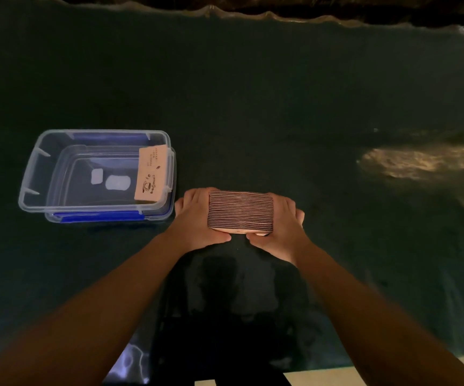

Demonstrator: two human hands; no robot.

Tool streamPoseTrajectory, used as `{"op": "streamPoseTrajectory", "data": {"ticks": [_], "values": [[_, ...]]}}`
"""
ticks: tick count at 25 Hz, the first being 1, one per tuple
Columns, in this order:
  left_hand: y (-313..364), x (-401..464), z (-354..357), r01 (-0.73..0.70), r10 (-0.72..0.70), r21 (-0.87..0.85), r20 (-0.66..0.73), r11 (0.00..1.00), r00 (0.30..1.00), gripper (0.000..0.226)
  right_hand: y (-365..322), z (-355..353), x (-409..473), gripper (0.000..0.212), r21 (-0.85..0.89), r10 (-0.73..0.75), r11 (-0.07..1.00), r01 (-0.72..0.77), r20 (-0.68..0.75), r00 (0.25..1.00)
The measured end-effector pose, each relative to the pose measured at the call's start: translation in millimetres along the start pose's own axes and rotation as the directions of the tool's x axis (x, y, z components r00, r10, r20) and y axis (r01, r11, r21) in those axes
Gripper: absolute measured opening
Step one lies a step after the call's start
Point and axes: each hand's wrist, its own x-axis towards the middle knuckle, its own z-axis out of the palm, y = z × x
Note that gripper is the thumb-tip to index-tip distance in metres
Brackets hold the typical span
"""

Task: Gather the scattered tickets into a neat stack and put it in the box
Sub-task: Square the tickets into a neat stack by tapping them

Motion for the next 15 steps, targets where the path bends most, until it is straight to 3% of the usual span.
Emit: {"op": "streamPoseTrajectory", "data": {"ticks": [11,15], "values": [[-7,11,0,0.053,-0.053,-0.009,-0.007,0.999,0.999,0.118,-10,-3,9,0.096,0.039,0.068,0.997,-0.069,0.035,0.997],[-7,11,-11,0.086,-0.077,-0.103,0.082,0.991,0.994,0.119,-21,-16,8,0.086,0.195,0.146,0.967,-0.164,0.105,0.984]]}}
